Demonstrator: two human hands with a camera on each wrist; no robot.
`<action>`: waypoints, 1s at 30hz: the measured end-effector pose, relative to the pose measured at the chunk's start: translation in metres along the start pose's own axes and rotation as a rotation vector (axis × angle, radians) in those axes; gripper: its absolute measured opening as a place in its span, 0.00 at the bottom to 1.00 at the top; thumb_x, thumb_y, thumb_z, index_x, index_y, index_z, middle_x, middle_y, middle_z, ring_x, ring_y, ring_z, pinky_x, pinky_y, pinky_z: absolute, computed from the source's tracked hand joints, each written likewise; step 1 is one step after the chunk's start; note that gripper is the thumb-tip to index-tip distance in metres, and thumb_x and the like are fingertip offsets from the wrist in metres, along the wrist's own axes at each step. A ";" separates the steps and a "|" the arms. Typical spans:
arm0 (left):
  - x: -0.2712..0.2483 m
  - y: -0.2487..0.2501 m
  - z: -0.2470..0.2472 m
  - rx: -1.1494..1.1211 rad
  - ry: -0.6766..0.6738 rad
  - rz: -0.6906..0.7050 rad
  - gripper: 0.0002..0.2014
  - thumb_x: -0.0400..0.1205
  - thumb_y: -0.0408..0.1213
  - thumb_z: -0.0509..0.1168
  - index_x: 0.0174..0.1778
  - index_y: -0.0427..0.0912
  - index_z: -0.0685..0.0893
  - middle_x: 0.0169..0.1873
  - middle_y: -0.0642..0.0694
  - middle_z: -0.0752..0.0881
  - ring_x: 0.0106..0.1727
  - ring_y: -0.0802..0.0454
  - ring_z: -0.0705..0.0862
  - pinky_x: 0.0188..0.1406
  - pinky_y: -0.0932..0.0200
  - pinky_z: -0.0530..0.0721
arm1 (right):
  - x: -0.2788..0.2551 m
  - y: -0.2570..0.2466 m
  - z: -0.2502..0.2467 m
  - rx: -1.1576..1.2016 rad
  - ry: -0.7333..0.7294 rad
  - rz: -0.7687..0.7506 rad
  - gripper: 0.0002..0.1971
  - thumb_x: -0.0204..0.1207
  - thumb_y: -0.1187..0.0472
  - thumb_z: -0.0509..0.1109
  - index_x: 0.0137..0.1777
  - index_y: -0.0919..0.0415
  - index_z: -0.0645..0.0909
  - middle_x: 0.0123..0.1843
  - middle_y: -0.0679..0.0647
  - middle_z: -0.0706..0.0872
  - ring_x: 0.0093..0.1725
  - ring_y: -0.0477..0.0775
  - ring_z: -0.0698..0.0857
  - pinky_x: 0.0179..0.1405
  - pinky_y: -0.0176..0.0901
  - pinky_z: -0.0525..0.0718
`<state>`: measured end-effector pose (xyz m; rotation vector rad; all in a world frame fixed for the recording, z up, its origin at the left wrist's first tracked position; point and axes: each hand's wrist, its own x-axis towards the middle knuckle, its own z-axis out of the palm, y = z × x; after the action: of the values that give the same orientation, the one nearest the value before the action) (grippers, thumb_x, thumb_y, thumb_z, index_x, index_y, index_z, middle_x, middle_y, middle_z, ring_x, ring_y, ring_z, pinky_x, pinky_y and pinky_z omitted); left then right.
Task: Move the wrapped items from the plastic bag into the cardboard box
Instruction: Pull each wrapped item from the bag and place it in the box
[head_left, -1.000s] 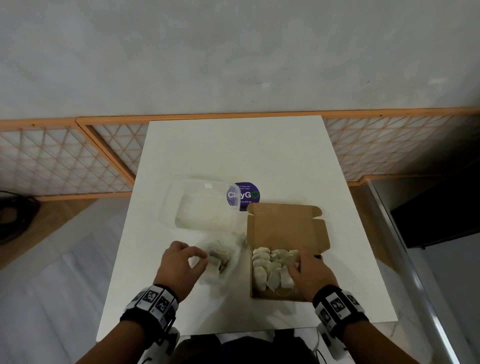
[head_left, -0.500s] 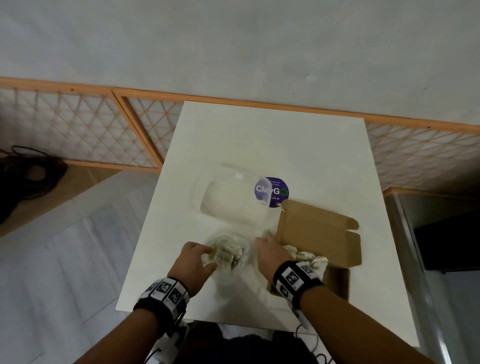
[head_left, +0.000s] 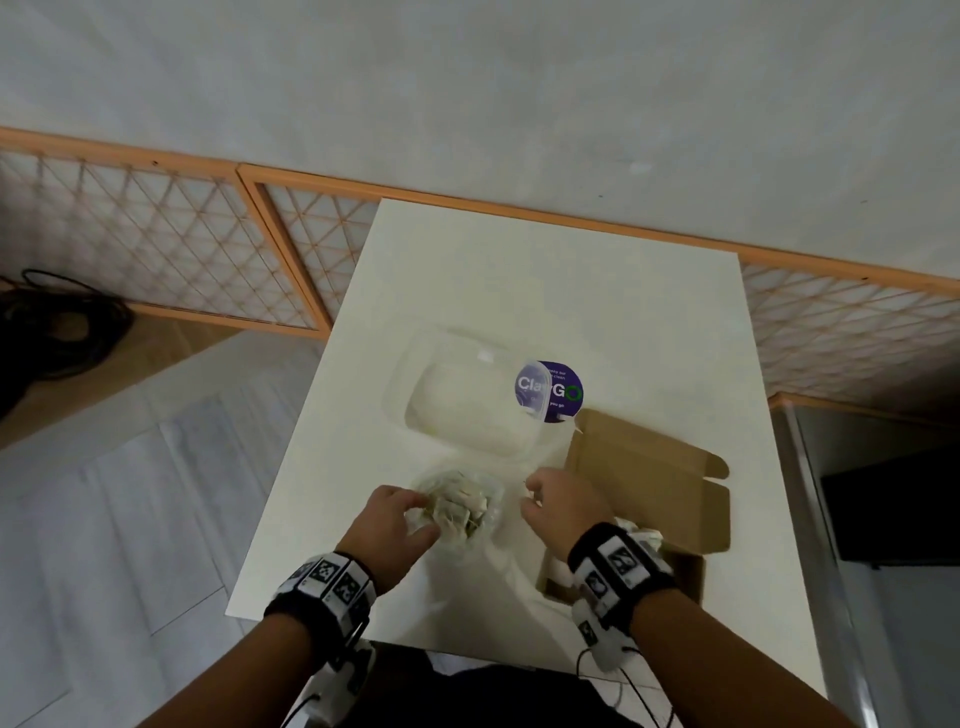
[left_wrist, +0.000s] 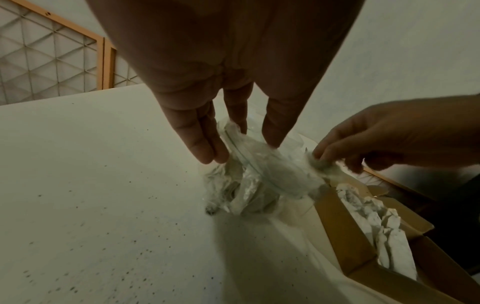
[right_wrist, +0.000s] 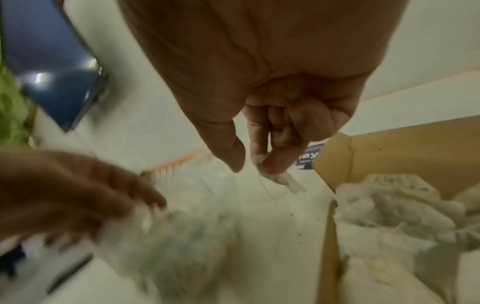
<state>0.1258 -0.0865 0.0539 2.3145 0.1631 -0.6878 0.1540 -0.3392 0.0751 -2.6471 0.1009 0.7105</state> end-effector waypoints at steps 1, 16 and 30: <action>-0.001 0.002 0.000 -0.006 -0.010 0.016 0.22 0.81 0.50 0.73 0.71 0.52 0.83 0.68 0.53 0.75 0.54 0.57 0.85 0.63 0.60 0.83 | -0.008 0.005 -0.009 0.130 0.055 -0.030 0.05 0.83 0.53 0.69 0.52 0.51 0.84 0.49 0.45 0.86 0.49 0.50 0.86 0.52 0.49 0.86; -0.054 0.154 -0.063 -0.320 -0.043 0.441 0.11 0.83 0.49 0.74 0.61 0.57 0.87 0.58 0.59 0.90 0.54 0.60 0.90 0.58 0.55 0.88 | -0.106 0.004 -0.130 0.907 0.189 -0.232 0.15 0.87 0.61 0.70 0.66 0.39 0.80 0.47 0.61 0.93 0.36 0.54 0.82 0.41 0.53 0.85; -0.060 0.194 -0.054 -0.464 -0.110 0.517 0.06 0.83 0.35 0.74 0.53 0.49 0.92 0.38 0.41 0.91 0.40 0.47 0.90 0.48 0.51 0.88 | -0.108 0.002 -0.144 1.113 0.369 -0.282 0.04 0.81 0.70 0.74 0.51 0.62 0.86 0.37 0.60 0.89 0.36 0.52 0.85 0.36 0.41 0.85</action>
<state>0.1568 -0.1902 0.2343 1.7610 -0.2909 -0.4491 0.1275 -0.4014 0.2419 -1.6225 0.1598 0.0000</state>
